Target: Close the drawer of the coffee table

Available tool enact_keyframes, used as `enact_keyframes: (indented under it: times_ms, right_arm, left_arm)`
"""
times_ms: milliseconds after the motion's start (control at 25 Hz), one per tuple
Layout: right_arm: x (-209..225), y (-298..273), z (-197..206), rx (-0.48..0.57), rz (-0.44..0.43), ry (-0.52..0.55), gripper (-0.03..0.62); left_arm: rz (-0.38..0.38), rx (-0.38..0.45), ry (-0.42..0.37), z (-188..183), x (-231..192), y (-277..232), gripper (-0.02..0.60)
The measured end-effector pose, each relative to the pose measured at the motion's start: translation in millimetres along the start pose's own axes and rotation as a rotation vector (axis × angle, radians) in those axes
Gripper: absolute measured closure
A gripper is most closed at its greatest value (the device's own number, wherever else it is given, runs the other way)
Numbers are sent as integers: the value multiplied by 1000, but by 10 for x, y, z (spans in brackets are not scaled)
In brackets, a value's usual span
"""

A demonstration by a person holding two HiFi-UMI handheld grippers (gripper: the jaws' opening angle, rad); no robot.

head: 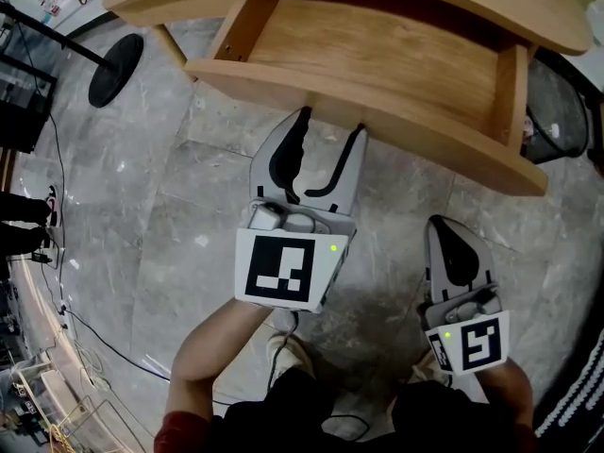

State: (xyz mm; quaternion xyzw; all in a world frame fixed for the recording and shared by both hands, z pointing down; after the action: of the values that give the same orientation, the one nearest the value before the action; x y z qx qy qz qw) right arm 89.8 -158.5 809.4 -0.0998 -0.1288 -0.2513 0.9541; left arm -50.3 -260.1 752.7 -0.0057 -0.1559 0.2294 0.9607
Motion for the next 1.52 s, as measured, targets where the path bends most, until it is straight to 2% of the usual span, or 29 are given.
enact_keyframes:
  times_ms: [560,800,1520]
  right_arm:
    - [475,196,-737,158,130,12,597]
    - [589,236,-894,178,174,12,597]
    - [994,69,-1318,193,220,37,597]
  left_arm:
    - [0,20,-6,-314,-19,-293,356]
    - [-4,12,-2,-356,-42,-480,356]
    - [-21,38,9,-404,-81,-1010,356]
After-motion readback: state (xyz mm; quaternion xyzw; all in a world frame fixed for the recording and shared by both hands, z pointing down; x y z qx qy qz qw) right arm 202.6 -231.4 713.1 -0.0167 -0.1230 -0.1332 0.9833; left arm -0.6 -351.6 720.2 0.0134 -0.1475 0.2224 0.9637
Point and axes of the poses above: the fingertips, and each gripper's own axes: y backward along the fingers, x to its right, z out of its underside, the point moved 3 cm from there along y, backward along the fingers, and after that the axes turned 15 degrees about -y, right-handed, at the moved point
